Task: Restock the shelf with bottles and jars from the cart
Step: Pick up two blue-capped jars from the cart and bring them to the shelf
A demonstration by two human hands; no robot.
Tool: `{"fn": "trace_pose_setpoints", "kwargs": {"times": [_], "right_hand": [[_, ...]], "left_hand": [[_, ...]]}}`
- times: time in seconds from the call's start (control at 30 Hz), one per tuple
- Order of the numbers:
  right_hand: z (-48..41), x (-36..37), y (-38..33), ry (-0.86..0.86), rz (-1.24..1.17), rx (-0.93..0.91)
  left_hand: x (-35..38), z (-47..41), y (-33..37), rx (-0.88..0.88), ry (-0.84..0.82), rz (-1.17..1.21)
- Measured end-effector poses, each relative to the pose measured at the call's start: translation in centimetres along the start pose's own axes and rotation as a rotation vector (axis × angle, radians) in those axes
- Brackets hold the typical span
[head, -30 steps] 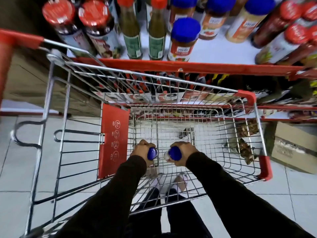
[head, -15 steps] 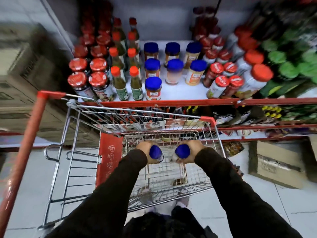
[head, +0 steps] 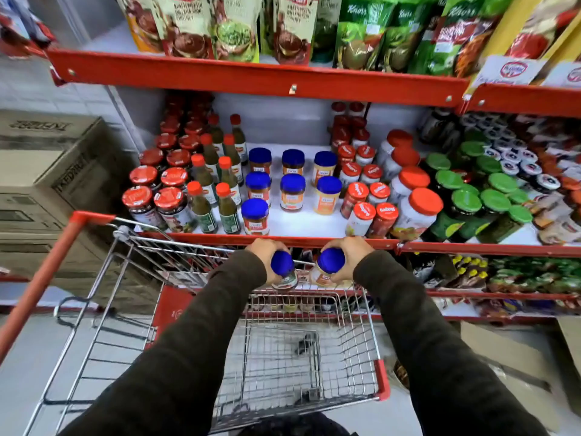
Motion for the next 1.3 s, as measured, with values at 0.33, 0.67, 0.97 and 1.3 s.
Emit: {"fn": "trace_pose_setpoints", "kwargs": {"times": [0.33, 0.67, 0.97, 1.3], "right_hand": [[-4.6, -8.4, 0.1, 0.131, 0.100, -0.044], [-10.6, -6.3, 2.8, 0.008, 0.039, 0.108], [-11.8, -5.0, 3.2, 0.047, 0.057, 0.069], [-10.3, -4.8, 2.2, 0.094, 0.100, 0.029]], "left_hand": [[-7.4, -5.4, 3.7, -0.010, 0.163, -0.084], [-6.6, -11.1, 3.6, -0.061, 0.174, -0.116], [-5.1, -12.6, 2.4, -0.100, 0.158, -0.137], [-3.7, -10.9, 2.5, -0.002, 0.142, -0.187]]}}
Point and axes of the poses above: each hand's wrist, its own z-axis away from the middle knuckle, its own x-axis out of the palm, y = z × x, the point moved 9 cm from there along -z, towards the middle knuckle, and after that the axes turned 7 degrees about z, right-handed, at the moved point
